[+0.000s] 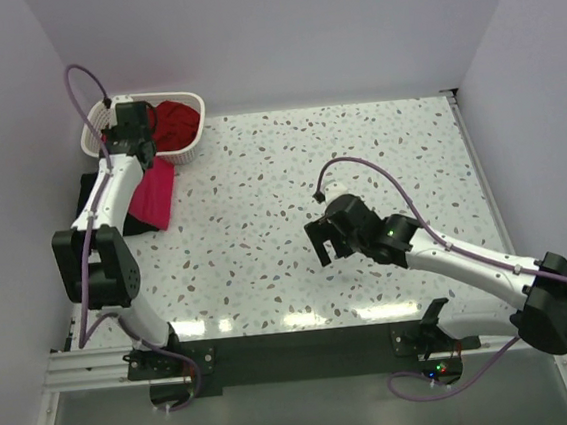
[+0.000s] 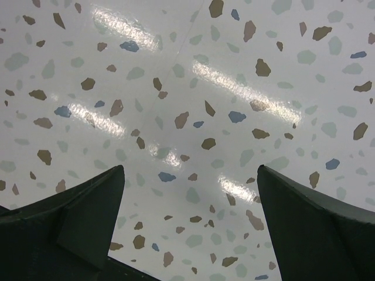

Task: Fold and stack the t-shirts
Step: Neatly place the folded tshirt to the corner

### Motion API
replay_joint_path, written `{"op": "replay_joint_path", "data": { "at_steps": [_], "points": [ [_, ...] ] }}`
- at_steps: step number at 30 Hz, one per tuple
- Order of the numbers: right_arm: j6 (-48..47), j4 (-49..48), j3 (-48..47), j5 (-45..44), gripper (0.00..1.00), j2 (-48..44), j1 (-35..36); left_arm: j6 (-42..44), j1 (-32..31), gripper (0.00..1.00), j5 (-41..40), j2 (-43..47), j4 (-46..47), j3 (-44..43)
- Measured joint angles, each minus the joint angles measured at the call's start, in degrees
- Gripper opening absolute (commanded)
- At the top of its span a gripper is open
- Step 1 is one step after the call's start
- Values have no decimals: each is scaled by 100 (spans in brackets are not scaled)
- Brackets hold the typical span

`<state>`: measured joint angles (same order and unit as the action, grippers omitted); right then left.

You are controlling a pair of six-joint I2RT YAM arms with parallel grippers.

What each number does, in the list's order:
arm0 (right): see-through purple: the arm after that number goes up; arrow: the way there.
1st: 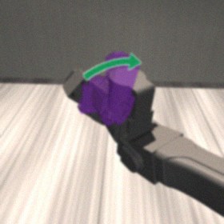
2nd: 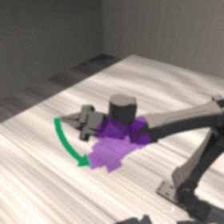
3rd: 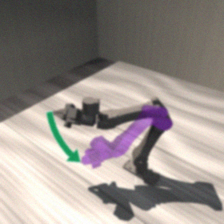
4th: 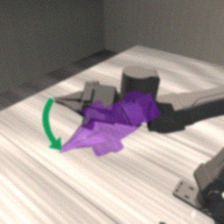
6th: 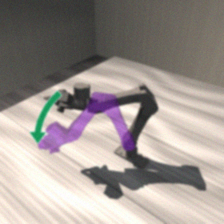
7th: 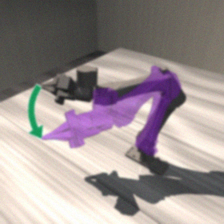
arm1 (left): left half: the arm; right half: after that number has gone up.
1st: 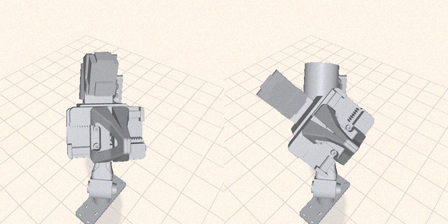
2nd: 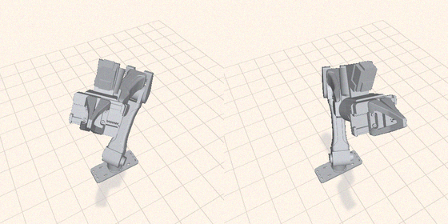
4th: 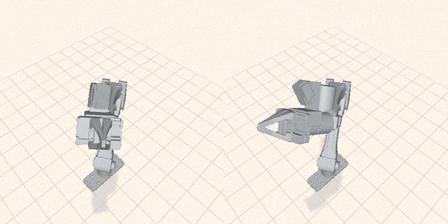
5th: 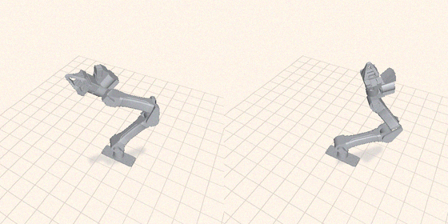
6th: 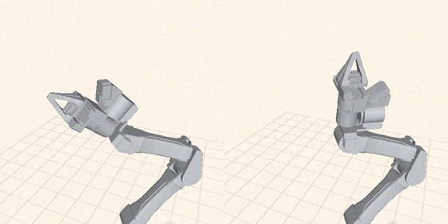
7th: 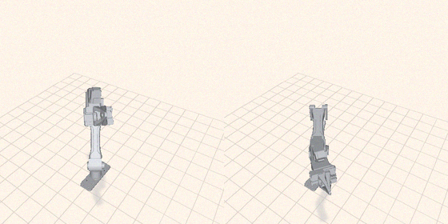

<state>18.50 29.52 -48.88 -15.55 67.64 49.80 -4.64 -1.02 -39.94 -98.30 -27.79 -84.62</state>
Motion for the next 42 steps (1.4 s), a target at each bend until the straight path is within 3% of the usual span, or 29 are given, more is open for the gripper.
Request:
{"op": "replay_joint_path", "data": {
  "at_steps": [4,19,39,42],
  "points": [
    [-37,-46,9,-2,98,0,-2,83,284,1,-39,-350,-17,-387],
    [-81,-122,232,-44,98,-33,-7,-59,1086,3,-584,-1587,-125,-466],
    [-101,-111,229,-52,98,101,-7,-17,1235,9,-1088,-2463,0,-1220],
    [-101,-96,229,-48,97,144,-7,-17,1261,25,-1123,-2527,-13,-1248]
  ]
}}
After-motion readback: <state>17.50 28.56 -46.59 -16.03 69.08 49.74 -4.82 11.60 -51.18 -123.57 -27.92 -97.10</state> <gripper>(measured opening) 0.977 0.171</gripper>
